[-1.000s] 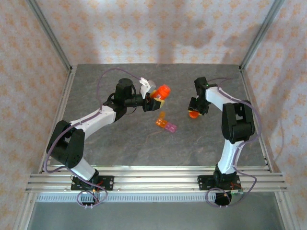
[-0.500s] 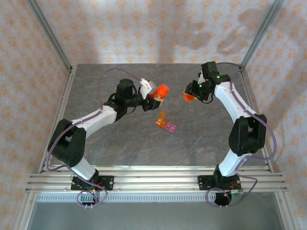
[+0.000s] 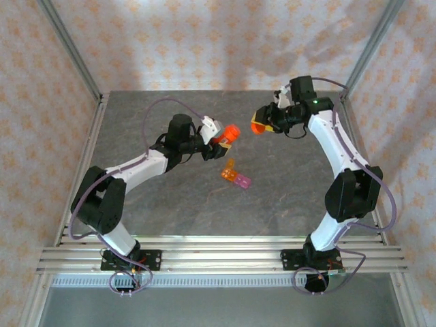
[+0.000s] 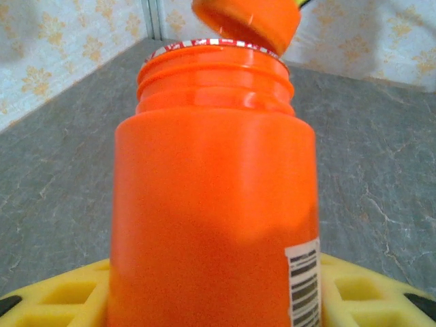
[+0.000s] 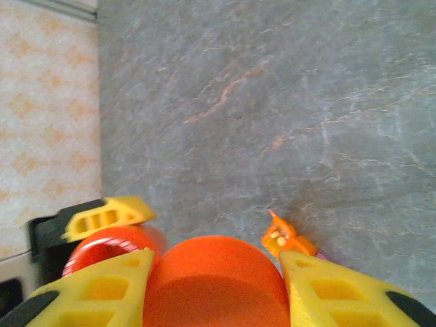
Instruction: Sort the pills into containers
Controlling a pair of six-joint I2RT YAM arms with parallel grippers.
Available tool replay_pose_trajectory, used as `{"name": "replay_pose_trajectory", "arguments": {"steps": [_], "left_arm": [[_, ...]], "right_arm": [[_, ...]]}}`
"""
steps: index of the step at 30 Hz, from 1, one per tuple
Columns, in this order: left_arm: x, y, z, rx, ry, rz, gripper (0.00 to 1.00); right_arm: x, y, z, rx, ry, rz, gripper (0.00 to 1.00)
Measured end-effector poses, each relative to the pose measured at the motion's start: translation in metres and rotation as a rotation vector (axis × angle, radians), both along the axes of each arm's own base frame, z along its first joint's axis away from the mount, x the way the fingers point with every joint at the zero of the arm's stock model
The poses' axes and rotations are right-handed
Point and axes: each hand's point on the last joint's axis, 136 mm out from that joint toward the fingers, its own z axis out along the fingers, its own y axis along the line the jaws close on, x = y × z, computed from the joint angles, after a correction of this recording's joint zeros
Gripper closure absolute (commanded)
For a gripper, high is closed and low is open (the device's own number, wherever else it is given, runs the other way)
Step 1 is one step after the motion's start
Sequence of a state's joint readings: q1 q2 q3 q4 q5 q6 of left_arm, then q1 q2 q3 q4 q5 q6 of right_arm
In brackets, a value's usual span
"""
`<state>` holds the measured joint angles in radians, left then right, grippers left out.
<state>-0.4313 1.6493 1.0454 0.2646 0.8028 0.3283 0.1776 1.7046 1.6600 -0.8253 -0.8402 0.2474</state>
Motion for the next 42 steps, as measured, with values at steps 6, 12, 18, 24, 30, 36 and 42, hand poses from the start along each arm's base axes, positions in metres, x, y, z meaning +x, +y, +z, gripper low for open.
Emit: {"name": "replay_pose_trajectory", "arguments": {"steps": [6,12,18,24,30,36,42], "left_arm": [[0.002,-0.001,-0.011,0.014,0.005,-0.007,1.00],[0.002,-0.003,-0.010,0.019,-0.018,-0.016,1.00],[-0.003,-0.007,-0.009,0.017,-0.021,-0.039,1.00],[-0.007,-0.012,-0.008,0.011,-0.022,-0.060,1.00],[-0.009,-0.015,-0.006,0.011,-0.029,-0.072,1.00],[-0.009,-0.016,-0.005,0.009,-0.031,-0.077,1.00],[-0.011,-0.017,-0.006,0.015,-0.031,-0.083,1.00]], "right_arm": [[-0.006,0.012,0.012,0.062,-0.013,0.081,0.63],[-0.009,0.020,0.012,0.115,0.003,0.135,0.63],[-0.014,0.027,0.015,0.139,0.003,0.171,0.63],[-0.020,0.039,0.010,0.142,0.013,0.213,0.65],[-0.024,0.044,0.005,0.136,0.023,0.240,0.65],[-0.025,0.046,-0.002,0.138,0.041,0.256,0.66],[-0.026,0.048,-0.003,0.152,0.047,0.274,0.66]]}}
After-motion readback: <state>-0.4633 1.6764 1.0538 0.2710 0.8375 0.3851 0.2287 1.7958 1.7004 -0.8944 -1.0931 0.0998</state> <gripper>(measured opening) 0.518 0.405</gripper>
